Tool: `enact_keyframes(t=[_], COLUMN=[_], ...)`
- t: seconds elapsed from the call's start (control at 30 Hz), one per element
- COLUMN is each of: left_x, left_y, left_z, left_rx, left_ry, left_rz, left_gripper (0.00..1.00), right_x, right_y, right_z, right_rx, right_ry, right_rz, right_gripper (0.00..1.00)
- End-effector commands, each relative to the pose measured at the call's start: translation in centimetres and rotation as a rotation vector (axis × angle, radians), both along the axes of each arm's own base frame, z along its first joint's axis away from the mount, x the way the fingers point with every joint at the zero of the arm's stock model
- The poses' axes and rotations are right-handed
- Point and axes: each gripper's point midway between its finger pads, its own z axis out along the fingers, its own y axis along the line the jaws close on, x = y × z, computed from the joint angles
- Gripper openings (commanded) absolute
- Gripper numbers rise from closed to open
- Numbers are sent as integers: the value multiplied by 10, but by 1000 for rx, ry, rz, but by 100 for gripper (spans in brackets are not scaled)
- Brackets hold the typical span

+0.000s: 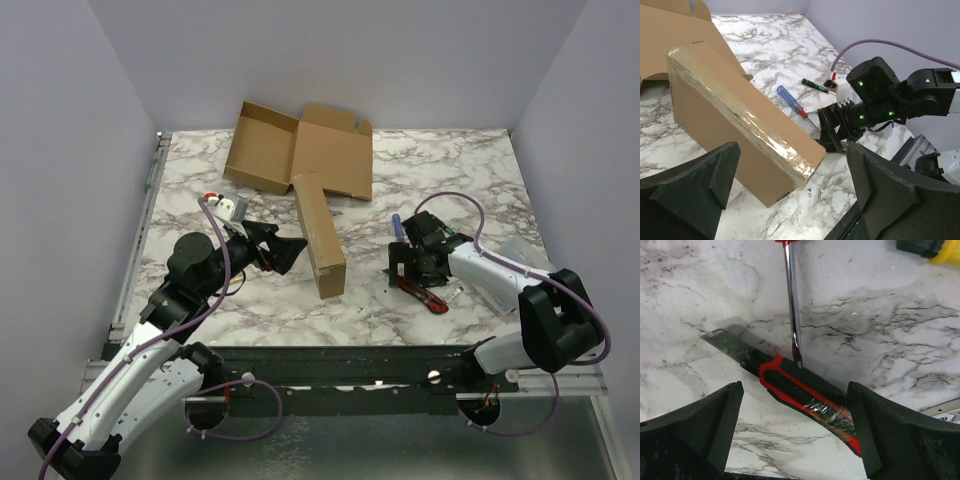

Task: Unpack the express box
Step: Pick up the knife from the center of the board.

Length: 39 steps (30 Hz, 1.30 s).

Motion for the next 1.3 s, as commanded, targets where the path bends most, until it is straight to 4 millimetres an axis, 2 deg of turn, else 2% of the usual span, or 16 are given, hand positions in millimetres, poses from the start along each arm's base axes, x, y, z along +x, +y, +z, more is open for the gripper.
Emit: enact_keyframes(t=[0.0, 0.13, 0.27, 0.47, 0.63, 0.7, 0.93, 1.1, 1.27], left_x=[-4, -2, 3, 7, 8, 8, 10, 10, 12], left_y=[-1, -2, -4, -5, -5, -5, -5, -12, -18], left_z=[23, 25, 25, 24, 30, 32, 32, 34, 29], left_rx=[-15, -13, -6, -18, -53, -72, -136, -201, -249], left_ry=[-54, -56, -46, -21, 3, 15, 83, 160, 241], left_rz=[-27, -25, -20, -3, 9, 14, 41, 30, 30], left_gripper=[98, 98, 98, 98, 98, 98, 98, 97, 97], right_x=[-2, -16, -22, -26, -19, -15, -4, 7, 14], right_y=[17, 19, 24, 34, 47, 46, 46, 50, 55], right_z=[-2, -17, -21, -21, -17, -15, -10, 0, 11], right_rx=[65, 62, 69, 108, 152, 141, 129, 142, 164], right_ry=[50, 142, 147, 98, 23, -6, -68, -121, -159], right_rz=[72, 76, 46, -14, -3, -1, 15, 28, 56], right_gripper=[95, 92, 87, 69, 47, 39, 27, 12, 5])
